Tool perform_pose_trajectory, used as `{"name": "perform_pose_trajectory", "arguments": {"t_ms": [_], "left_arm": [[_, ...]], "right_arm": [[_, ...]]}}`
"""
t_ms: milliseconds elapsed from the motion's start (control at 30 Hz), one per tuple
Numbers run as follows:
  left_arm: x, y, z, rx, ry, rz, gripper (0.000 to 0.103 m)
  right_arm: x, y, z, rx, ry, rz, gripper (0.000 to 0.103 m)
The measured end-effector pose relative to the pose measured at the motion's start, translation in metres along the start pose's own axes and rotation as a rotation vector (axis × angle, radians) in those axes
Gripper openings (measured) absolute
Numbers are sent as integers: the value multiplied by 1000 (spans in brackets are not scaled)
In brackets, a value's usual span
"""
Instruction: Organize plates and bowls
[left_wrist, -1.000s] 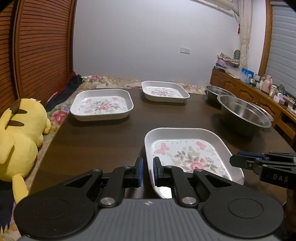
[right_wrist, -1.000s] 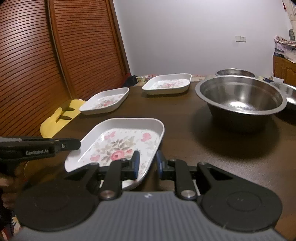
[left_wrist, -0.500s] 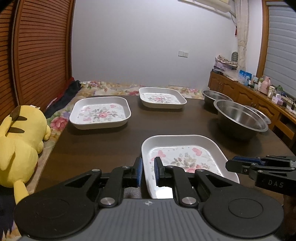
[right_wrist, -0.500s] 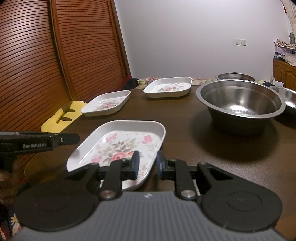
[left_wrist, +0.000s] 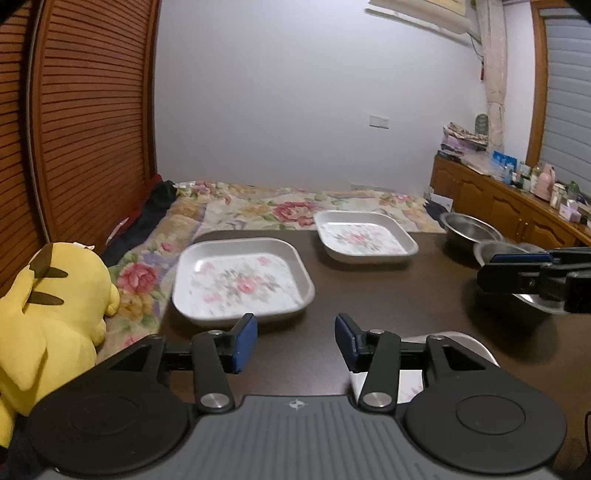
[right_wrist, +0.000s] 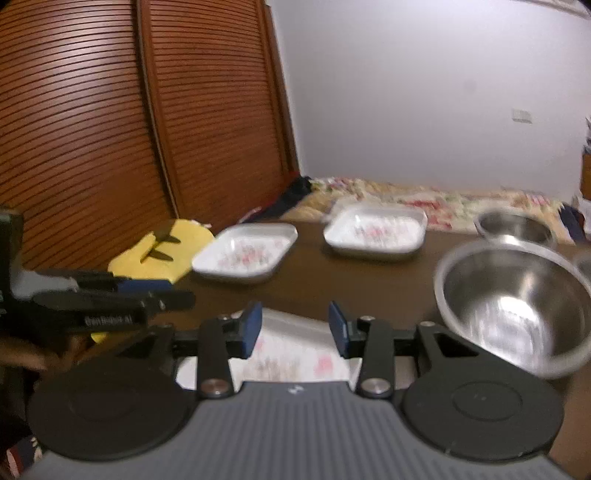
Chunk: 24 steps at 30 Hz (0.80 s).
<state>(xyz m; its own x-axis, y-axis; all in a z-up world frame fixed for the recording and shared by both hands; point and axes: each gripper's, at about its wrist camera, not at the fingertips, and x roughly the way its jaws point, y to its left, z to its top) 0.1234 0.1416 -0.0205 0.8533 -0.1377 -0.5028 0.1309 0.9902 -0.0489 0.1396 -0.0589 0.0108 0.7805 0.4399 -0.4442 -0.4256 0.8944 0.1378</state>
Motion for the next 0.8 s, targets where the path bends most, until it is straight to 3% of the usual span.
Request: {"name": "perform_pose_trajectory", "arguments": {"t_ms": [333, 467, 800], "left_arm": [[55, 69, 28, -21, 39, 39, 49], [82, 92, 28, -45, 74, 38, 36], [112, 122, 24, -120, 108, -21, 20]], "right_arm": [[72, 7, 59, -13, 102, 100, 42], [110, 11, 69, 6, 156, 108, 42], [181, 6, 67, 67, 312, 77, 41]]}}
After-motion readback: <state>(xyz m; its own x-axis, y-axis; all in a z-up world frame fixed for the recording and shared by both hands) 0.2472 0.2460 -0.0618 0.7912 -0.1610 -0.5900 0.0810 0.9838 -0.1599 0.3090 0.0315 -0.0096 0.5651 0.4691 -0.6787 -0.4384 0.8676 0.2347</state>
